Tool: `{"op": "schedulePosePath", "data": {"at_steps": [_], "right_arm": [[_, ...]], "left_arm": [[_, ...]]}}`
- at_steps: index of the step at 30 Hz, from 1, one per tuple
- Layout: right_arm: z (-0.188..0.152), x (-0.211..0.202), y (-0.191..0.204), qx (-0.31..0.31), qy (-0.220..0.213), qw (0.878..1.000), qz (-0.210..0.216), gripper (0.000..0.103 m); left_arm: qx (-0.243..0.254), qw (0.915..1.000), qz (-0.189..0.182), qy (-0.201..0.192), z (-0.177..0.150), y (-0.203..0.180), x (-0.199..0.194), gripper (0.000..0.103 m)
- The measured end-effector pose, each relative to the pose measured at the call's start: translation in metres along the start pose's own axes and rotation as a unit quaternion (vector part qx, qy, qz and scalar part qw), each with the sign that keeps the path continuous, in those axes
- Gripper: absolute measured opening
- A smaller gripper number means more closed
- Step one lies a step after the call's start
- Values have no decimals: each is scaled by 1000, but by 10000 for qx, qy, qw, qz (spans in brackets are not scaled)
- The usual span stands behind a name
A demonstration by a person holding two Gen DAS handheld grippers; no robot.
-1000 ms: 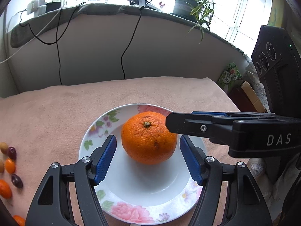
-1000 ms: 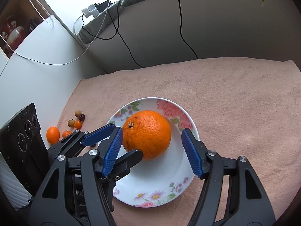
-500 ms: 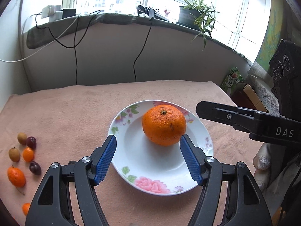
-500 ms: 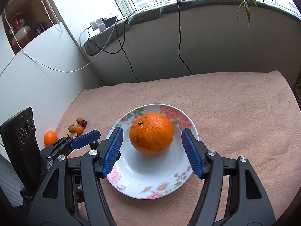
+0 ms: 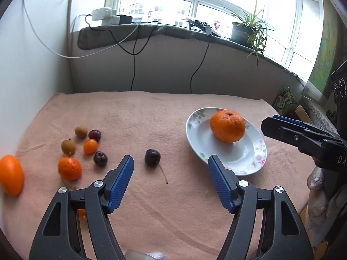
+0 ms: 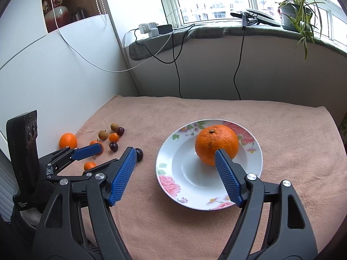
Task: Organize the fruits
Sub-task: 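Open the right gripper to release the orange and withdraw, then grasp a small tangerine with the left gripper while the right gripper grasps a dark cherry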
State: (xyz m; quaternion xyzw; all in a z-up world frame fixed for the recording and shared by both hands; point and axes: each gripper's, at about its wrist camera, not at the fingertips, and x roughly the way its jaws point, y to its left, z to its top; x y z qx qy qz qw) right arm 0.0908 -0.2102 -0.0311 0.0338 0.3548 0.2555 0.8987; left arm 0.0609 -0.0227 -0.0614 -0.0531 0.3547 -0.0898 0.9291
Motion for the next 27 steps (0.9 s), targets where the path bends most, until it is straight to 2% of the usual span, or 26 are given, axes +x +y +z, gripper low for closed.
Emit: {"op": "schedulePosePath", "data": {"at_steps": [4,11,13,15,16,19,21,27], "right_arm": [[-4,11,14,-32,154,9994,299,77],[-6,39,43,-286,428,9973,531,77],[-5,50,51,-379,542,9959,615,73],[-5,62,58,-480,692,9944,635,61],[-5,68,61,-542,756,9935,649,60],[-2,85,69,-742,895,9915,586,55],[0,98,71,-823,1032,9898,544,46],[5,130,75,-1117,1329,9843,320,41]], "left_arm": [[-383,9991,158,9,-15,28,-12,71],[-818,9954,494,76,-43,68,-26,71],[-918,9943,534,105,-49,77,-27,71],[-1007,9934,540,121,-53,85,-29,71],[-1037,9931,542,123,-55,88,-29,71],[-1148,9922,469,129,-59,95,-28,66],[-1248,9913,384,161,-61,100,-26,60],[-1322,9908,228,187,-62,102,-22,54]]}}
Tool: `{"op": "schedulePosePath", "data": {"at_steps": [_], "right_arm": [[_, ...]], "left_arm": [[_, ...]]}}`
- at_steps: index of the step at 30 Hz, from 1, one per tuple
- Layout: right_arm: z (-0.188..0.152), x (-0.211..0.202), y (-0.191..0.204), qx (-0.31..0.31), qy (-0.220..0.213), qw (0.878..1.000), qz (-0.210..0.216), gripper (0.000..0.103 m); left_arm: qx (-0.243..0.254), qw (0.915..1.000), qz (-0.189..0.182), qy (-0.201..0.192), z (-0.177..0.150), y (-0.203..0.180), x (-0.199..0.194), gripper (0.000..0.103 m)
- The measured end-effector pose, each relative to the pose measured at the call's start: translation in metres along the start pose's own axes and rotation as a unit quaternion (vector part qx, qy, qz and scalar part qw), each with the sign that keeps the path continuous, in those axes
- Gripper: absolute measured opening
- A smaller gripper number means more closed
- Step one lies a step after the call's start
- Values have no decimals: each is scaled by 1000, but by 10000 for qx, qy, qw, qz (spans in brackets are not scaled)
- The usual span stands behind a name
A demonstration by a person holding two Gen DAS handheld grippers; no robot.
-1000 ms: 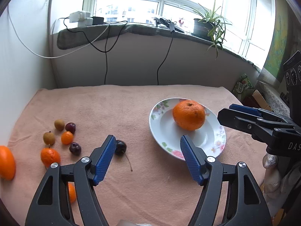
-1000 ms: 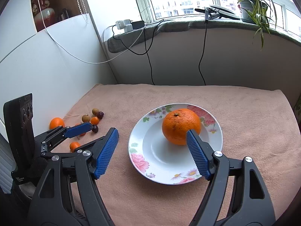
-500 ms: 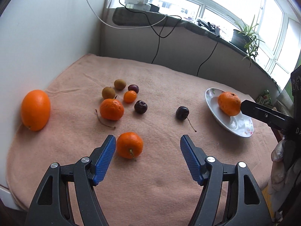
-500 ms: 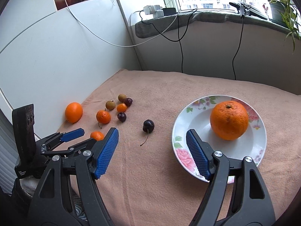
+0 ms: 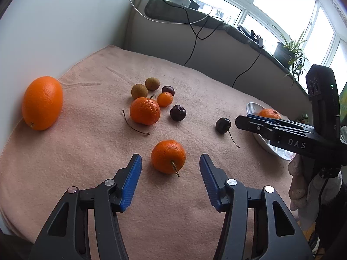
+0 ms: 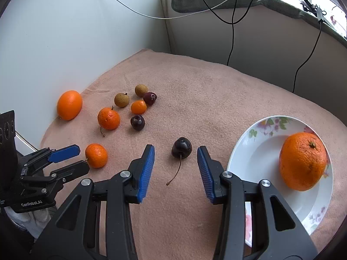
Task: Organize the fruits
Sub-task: 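Grasp a small tangerine with the left gripper while the right gripper grasps a dark cherry, then carry the tangerine with the left gripper while the right gripper carries the cherry over the plate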
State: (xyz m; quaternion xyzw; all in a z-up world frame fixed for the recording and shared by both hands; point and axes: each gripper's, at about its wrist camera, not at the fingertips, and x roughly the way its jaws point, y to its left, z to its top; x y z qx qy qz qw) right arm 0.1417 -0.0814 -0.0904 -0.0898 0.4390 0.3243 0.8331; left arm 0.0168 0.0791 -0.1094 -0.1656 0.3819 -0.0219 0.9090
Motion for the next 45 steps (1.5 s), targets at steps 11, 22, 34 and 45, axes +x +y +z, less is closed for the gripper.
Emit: {"op": "schedulePosePath", "data": {"at_steps": [11,22,34,45], "right_arm": [[7,33,12,-501,407,9972,-373,36],[7,45,7,-542,622,9955,-463,28],[4,36,11,-511,482,9965,-444,27],[0,6,0,-129,144,9995,-248,27]], "left_arm": [[-82,9998,-82,134,5,0,17,50],[-93,9997,-24,238,1,4,26,37],[-126,9997,-53,190,0,5,22,36],[-55,9999,-126,70,8,-5,16,36]]}}
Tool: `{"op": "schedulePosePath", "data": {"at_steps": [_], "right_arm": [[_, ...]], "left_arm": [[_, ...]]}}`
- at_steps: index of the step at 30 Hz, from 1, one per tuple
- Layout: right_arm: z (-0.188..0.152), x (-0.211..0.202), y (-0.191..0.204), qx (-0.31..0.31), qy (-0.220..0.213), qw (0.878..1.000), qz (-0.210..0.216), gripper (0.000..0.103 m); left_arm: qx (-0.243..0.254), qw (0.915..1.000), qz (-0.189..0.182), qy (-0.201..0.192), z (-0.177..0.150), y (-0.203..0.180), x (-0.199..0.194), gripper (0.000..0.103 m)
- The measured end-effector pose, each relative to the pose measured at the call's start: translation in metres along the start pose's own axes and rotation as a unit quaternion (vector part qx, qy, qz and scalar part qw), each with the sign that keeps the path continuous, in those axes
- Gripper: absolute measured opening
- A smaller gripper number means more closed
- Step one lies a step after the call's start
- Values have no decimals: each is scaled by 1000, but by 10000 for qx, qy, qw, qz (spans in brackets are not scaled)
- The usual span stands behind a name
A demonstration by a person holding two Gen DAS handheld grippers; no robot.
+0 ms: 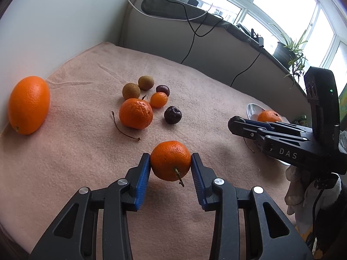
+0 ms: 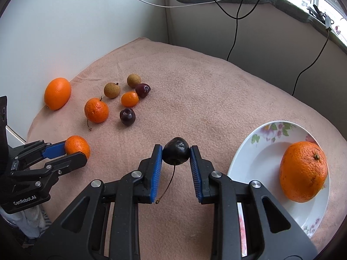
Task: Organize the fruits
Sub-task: 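Carry the tangerine with the left gripper while the right gripper carries the cherry over the plate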
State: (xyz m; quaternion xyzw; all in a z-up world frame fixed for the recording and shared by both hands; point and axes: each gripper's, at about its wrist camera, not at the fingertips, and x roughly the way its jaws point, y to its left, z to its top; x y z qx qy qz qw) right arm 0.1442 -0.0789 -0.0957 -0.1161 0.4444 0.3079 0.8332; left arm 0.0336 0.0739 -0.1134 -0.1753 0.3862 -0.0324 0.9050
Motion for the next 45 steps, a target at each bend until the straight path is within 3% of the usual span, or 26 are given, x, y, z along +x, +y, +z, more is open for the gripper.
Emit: {"op": "schedulePosePath", "data": {"at_steps": [29,45], "right_arm": [[-54,-93,-75,1203,-775,9894,-237,27],[-84,-107,-117,1621,-744,9827,-492,27]], "left_arm": [[785,9945,-684,-86,23,-91,19,36],[1345,9867,-915,39,27,-148,45,36]]}}
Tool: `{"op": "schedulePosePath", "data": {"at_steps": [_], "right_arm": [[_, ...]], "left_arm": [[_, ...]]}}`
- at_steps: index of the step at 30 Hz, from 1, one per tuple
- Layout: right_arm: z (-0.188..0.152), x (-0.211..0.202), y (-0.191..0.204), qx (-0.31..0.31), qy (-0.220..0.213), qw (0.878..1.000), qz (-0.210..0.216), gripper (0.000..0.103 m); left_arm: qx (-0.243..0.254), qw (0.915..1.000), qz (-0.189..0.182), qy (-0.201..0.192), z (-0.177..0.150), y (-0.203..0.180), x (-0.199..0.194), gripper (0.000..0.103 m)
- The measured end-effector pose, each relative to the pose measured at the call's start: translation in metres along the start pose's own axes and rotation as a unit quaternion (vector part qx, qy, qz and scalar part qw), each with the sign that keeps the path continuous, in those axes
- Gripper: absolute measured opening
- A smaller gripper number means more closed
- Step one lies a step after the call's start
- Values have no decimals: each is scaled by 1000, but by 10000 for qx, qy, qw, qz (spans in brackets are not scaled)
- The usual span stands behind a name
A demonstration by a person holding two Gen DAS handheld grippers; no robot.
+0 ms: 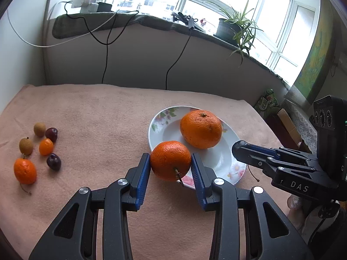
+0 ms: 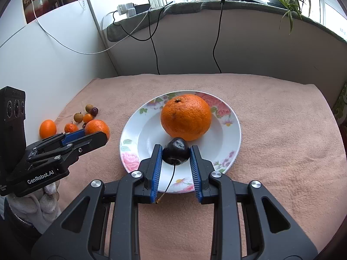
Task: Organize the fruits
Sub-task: 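Carry the tangerine with the left gripper while the right gripper carries the cherry over the plate, then open the left gripper onto the plate while the right gripper releases the cherry there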
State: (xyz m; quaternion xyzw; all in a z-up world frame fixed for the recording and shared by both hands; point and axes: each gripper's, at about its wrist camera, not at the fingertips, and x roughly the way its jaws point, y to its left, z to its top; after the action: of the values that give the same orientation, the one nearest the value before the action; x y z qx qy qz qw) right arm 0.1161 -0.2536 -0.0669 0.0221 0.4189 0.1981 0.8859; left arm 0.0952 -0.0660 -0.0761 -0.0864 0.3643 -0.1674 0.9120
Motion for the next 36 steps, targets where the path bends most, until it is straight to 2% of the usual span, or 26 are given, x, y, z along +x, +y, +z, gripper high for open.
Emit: {"op": "schedulePosePath", "data": {"at_steps": [12,34,36], "right_arm": [[-8,5,-14,56,55,9999,-149,27],[-8,11,-15,60,78,9997,-244,27],[-8,11,-14,45,79,9996,-273,27]], "left_arm": [[260,9995,-65,178,1,-26,23,36],[296,9992,-23,281,3,-30,31,37],[311,9991,-20,276,2,-30,31,40]]}}
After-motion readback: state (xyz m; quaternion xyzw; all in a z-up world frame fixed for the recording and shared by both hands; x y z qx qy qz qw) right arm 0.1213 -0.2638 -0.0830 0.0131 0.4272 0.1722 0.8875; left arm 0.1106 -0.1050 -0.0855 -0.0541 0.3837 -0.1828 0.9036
